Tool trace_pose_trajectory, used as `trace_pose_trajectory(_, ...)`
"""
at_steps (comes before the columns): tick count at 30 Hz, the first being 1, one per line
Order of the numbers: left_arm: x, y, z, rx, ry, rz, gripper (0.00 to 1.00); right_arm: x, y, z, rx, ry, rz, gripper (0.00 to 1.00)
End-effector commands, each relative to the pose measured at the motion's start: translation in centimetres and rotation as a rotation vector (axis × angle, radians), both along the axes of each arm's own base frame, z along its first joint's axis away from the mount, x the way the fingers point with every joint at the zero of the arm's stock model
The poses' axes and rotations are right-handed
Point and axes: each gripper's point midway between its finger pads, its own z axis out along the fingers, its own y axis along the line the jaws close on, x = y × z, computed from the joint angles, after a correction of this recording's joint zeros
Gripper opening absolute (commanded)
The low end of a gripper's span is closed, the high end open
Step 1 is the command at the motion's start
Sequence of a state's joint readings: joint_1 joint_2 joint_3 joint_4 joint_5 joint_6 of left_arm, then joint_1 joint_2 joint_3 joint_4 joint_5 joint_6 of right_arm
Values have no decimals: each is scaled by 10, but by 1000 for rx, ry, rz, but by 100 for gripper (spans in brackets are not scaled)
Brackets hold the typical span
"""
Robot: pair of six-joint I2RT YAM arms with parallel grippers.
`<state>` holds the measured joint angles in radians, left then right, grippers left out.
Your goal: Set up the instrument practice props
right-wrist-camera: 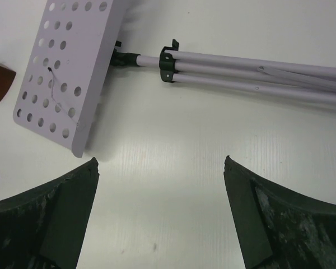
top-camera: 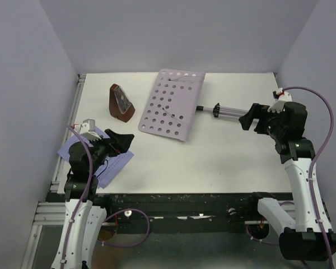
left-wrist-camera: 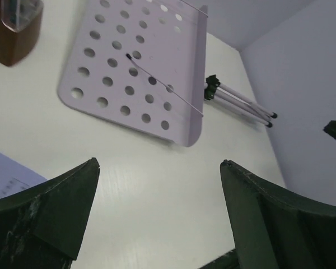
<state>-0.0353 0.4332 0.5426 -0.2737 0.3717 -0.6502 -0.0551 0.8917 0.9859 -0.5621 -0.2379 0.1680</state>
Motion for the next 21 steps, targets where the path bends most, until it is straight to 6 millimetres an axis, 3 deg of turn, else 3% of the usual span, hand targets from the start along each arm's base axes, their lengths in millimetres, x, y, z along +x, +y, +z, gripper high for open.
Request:
trace_pose_trajectory(1, -14, -32, -6, -333, 105, -82, 99, 4, 13, 1, 30, -16, 69, 100)
trace_pose_trajectory(4, -13, -35, -16, -364, 136, -46, 99, 0, 44, -8, 41, -58, 307, 100)
trace_pose_trajectory(8, -5, -50, -33, -344, 199, -24, 99, -25, 89, -22, 56, -150, 715, 100)
trace_pose_trajectory(15, 18, -92, -73, -348, 310, 17, 99, -33, 92, -47, 47, -132, 787, 100)
trace_pose_trajectory(21, 45, -129, -87, -353, 297, 82, 99, -48, 103, -43, 91, -129, 906, 100)
